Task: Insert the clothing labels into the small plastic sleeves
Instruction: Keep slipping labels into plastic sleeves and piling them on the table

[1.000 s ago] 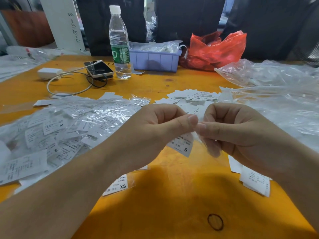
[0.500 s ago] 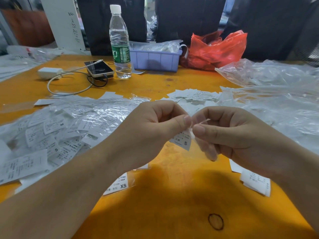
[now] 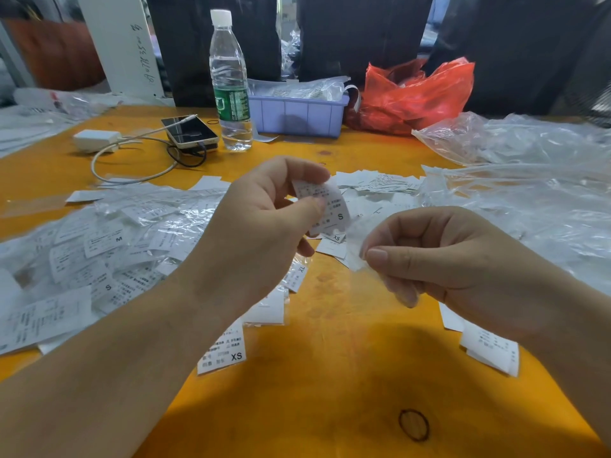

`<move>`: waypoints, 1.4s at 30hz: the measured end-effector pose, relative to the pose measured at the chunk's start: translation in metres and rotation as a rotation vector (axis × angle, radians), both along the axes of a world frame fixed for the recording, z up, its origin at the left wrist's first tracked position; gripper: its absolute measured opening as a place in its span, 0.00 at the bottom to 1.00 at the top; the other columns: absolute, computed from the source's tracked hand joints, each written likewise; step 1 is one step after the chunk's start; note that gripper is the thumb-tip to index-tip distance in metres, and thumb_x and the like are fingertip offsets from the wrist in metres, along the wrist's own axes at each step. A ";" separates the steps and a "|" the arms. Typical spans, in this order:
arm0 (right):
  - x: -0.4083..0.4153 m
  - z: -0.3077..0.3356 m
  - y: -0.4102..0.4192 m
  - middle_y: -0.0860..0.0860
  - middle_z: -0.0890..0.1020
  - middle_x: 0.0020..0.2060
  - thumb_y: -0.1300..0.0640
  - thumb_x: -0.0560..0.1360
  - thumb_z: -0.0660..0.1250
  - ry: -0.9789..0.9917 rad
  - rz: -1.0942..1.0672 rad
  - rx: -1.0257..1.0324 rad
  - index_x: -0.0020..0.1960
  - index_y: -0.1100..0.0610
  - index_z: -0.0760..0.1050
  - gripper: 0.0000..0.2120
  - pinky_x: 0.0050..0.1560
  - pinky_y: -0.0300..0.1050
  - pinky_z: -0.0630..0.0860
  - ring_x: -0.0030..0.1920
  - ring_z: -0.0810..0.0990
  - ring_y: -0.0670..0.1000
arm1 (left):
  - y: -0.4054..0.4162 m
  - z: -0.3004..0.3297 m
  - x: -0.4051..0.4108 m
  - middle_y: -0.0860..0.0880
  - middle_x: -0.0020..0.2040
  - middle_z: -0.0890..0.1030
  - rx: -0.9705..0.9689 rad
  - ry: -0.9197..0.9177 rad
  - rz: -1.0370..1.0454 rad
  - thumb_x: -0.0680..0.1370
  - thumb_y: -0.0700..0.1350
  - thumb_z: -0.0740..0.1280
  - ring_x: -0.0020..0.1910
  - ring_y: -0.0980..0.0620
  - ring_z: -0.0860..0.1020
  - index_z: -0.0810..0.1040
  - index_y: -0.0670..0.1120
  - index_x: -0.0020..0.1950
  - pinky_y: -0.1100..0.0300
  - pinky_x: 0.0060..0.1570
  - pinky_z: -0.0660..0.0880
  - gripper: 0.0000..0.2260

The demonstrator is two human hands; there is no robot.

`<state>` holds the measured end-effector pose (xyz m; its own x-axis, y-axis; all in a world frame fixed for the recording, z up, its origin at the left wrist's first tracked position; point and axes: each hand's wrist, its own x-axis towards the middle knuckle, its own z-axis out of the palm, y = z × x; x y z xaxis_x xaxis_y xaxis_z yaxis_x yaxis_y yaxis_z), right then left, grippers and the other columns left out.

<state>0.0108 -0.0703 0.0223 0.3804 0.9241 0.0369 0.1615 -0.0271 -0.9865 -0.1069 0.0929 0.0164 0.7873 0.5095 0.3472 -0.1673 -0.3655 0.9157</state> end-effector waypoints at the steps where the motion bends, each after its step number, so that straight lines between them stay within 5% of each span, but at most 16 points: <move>1: 0.000 0.000 0.000 0.54 0.77 0.26 0.58 0.67 0.71 -0.001 0.010 -0.006 0.41 0.63 0.81 0.08 0.27 0.36 0.70 0.26 0.73 0.48 | -0.001 0.001 0.000 0.55 0.42 0.83 -0.005 -0.020 -0.008 0.78 0.39 0.68 0.36 0.50 0.81 0.79 0.54 0.52 0.59 0.35 0.80 0.10; 7: -0.001 -0.001 0.000 0.54 0.77 0.27 0.59 0.68 0.71 -0.009 0.036 -0.023 0.42 0.65 0.80 0.09 0.28 0.37 0.71 0.27 0.73 0.48 | -0.004 0.004 -0.001 0.53 0.41 0.84 -0.072 -0.102 -0.081 0.73 0.43 0.70 0.45 0.50 0.83 0.71 0.56 0.60 0.63 0.38 0.78 0.18; 13: -0.002 -0.001 0.000 0.54 0.78 0.28 0.58 0.68 0.71 -0.030 0.042 -0.050 0.43 0.65 0.80 0.10 0.29 0.38 0.71 0.27 0.74 0.48 | -0.006 0.005 0.000 0.50 0.41 0.85 -0.207 -0.112 -0.200 0.69 0.43 0.70 0.44 0.48 0.84 0.78 0.51 0.49 0.61 0.34 0.77 0.10; 32: 0.000 -0.003 0.001 0.55 0.78 0.29 0.56 0.67 0.72 -0.018 0.061 -0.069 0.48 0.67 0.80 0.16 0.31 0.41 0.71 0.28 0.74 0.48 | -0.008 0.003 0.000 0.48 0.41 0.86 -0.161 -0.039 -0.264 0.69 0.43 0.70 0.43 0.48 0.84 0.78 0.50 0.40 0.62 0.34 0.77 0.03; 42: 0.002 0.000 -0.001 0.54 0.77 0.28 0.58 0.67 0.73 -0.016 0.035 -0.003 0.43 0.62 0.82 0.08 0.30 0.41 0.71 0.28 0.72 0.50 | -0.002 0.004 -0.001 0.53 0.38 0.85 -0.053 0.011 -0.160 0.70 0.42 0.70 0.37 0.55 0.82 0.78 0.47 0.42 0.65 0.33 0.77 0.03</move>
